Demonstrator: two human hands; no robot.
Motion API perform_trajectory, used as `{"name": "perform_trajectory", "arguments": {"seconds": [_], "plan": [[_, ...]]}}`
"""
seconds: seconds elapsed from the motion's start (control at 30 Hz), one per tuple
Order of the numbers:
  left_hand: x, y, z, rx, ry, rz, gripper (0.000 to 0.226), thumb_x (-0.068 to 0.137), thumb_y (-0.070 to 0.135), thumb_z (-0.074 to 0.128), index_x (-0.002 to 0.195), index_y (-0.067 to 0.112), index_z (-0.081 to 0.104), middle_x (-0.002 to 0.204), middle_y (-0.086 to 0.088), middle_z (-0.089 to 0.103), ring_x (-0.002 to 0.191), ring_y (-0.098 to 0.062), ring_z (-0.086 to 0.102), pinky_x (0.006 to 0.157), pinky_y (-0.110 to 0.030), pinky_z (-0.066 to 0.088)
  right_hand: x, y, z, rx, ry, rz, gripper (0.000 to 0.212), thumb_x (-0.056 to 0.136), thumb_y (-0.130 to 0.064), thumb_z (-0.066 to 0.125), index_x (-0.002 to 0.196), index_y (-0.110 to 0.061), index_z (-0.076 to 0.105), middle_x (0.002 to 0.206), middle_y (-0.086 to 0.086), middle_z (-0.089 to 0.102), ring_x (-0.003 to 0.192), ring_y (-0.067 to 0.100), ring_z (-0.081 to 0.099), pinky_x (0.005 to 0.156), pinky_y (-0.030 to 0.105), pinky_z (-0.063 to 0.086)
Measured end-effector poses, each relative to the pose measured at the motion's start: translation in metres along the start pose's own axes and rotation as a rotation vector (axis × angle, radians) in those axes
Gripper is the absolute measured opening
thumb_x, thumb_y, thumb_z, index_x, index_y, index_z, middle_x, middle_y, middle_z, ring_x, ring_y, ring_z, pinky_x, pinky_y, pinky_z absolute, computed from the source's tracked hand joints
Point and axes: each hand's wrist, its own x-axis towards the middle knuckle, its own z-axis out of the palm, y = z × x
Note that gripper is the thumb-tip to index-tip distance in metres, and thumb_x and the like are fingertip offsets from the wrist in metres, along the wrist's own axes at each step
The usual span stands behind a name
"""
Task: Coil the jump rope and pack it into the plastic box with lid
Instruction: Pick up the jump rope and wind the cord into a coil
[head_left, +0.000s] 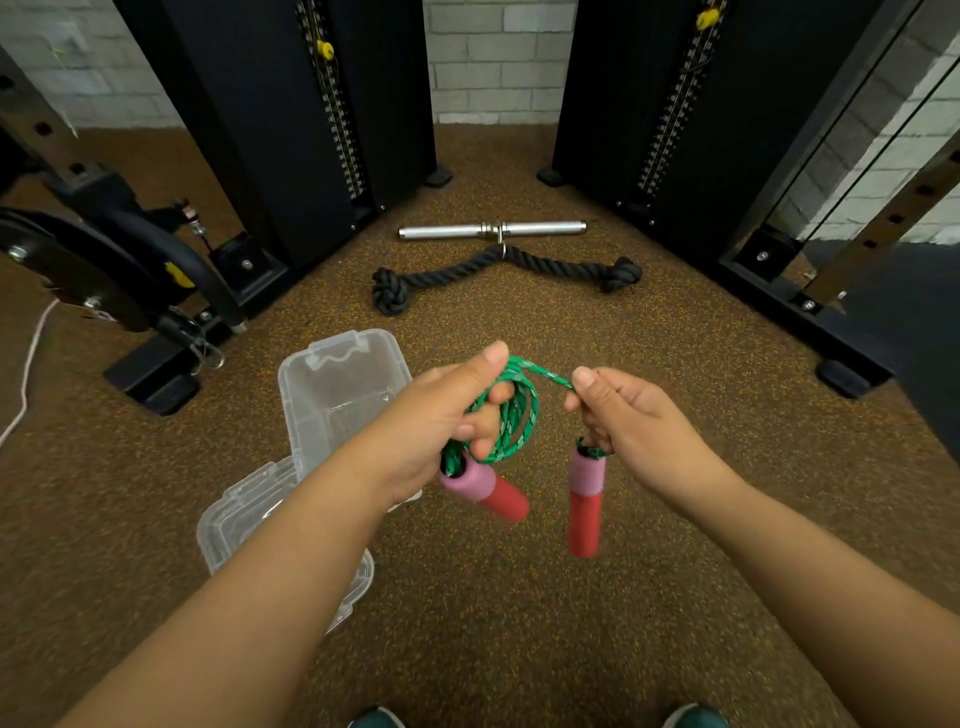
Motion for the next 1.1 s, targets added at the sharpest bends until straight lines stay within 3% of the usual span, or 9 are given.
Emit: {"name": "perform_trajectory", "arguments": {"seconds": [0.1, 0.27, 0.37, 0.47, 0.63, 0.7, 0.8, 0.9, 1.1], "plan": [[0.002, 0.002, -0.001, -0.198, 0.081, 0.029, 0.038, 0.090, 0.048, 0.043, 0.066, 0.018, 0.047, 0.038, 0.010, 0.027, 0.039, -0.009, 0.033, 0.046, -0.017, 0.034, -0.002, 0.007, 0.000, -0.061, -0.014, -0.021, 0.037, 0.089, -0.052, 0.046, 0.070, -0.026, 0.063, 0.052, -0.007, 0.037, 0.050, 0.010, 0.037, 0.051, 0.029, 0.034], [0.006, 0.002, -0.003, -0.412, 0.177, 0.027, 0.036, 0.093, 0.048, 0.043, 0.074, 0.020, 0.056, 0.038, 0.010, 0.031, 0.042, -0.007, 0.040, 0.049, -0.017, 0.037, -0.008, 0.010, 0.011, -0.112, -0.110, -0.014, 0.027, 0.096, -0.027, 0.047, 0.071, -0.021, 0.057, 0.055, -0.006, 0.054, 0.052, 0.020, 0.048, 0.050, 0.029, 0.038], [0.006, 0.006, -0.007, -0.555, 0.194, 0.055, 0.033, 0.094, 0.042, 0.045, 0.094, 0.015, 0.064, 0.046, 0.009, 0.041, 0.050, -0.006, 0.047, 0.057, -0.016, 0.042, -0.013, 0.014, 0.015, -0.214, -0.194, 0.014, 0.026, 0.096, -0.027, 0.048, 0.072, -0.022, 0.057, 0.054, -0.012, 0.061, 0.053, 0.015, 0.053, 0.054, 0.031, 0.044], [0.008, 0.005, -0.011, -0.617, 0.215, 0.113, 0.032, 0.095, 0.026, 0.046, 0.115, 0.004, 0.057, 0.062, 0.006, 0.053, 0.063, -0.009, 0.055, 0.072, -0.021, 0.045, -0.018, 0.014, 0.022, -0.340, -0.262, -0.010, 0.023, 0.096, -0.030, 0.048, 0.074, -0.024, 0.052, 0.060, 0.005, 0.062, 0.053, 0.013, 0.058, 0.056, 0.036, 0.050], [0.009, -0.006, -0.002, -0.083, 0.299, 0.142, 0.019, 0.095, 0.014, 0.049, 0.086, 0.014, 0.066, 0.073, 0.010, 0.069, 0.085, -0.010, 0.060, 0.085, -0.027, 0.043, -0.025, 0.007, 0.040, -0.821, -0.340, -0.374, 0.023, 0.094, -0.039, 0.039, 0.078, -0.023, 0.038, 0.075, -0.007, 0.047, 0.077, 0.020, 0.052, 0.071, 0.038, 0.043], [0.009, -0.014, 0.002, 0.293, 0.303, 0.117, 0.024, 0.096, 0.024, 0.047, 0.083, 0.019, 0.066, 0.078, 0.017, 0.067, 0.080, 0.005, 0.061, 0.072, -0.016, 0.044, -0.027, 0.002, 0.041, -0.845, -0.332, -0.442, 0.023, 0.093, -0.042, 0.037, 0.081, -0.023, 0.041, 0.079, -0.007, 0.047, 0.082, 0.020, 0.052, 0.075, 0.035, 0.042], [0.010, -0.026, 0.001, 0.640, 0.259, 0.153, 0.036, 0.088, 0.051, 0.043, 0.077, 0.022, 0.062, 0.086, 0.012, 0.067, 0.094, -0.014, 0.060, 0.088, -0.036, 0.044, -0.028, -0.006, 0.035, -0.874, -0.283, -0.527, 0.024, 0.089, -0.042, 0.046, 0.084, -0.019, 0.052, 0.083, -0.003, 0.059, 0.084, 0.017, 0.054, 0.077, 0.026, 0.039], [0.008, -0.024, 0.004, 0.776, 0.256, 0.182, 0.039, 0.093, 0.049, 0.041, 0.064, 0.024, 0.046, 0.068, 0.004, 0.053, 0.078, -0.025, 0.051, 0.087, -0.049, 0.040, -0.022, -0.010, 0.025, -0.818, -0.215, -0.523, 0.022, 0.084, -0.042, 0.054, 0.092, -0.021, 0.060, 0.086, -0.008, 0.062, 0.084, 0.007, 0.054, 0.080, 0.017, 0.038], [0.006, -0.019, 0.006, 0.826, 0.163, 0.184, 0.064, 0.087, 0.064, 0.026, 0.070, 0.011, 0.059, 0.056, -0.003, 0.059, 0.050, -0.015, 0.056, 0.061, -0.029, 0.041, -0.020, -0.012, 0.018, -0.543, -0.019, -0.351, 0.022, 0.073, -0.023, 0.077, 0.082, -0.027, 0.057, 0.073, -0.021, 0.050, 0.064, 0.001, 0.049, 0.061, 0.007, 0.038]]}}
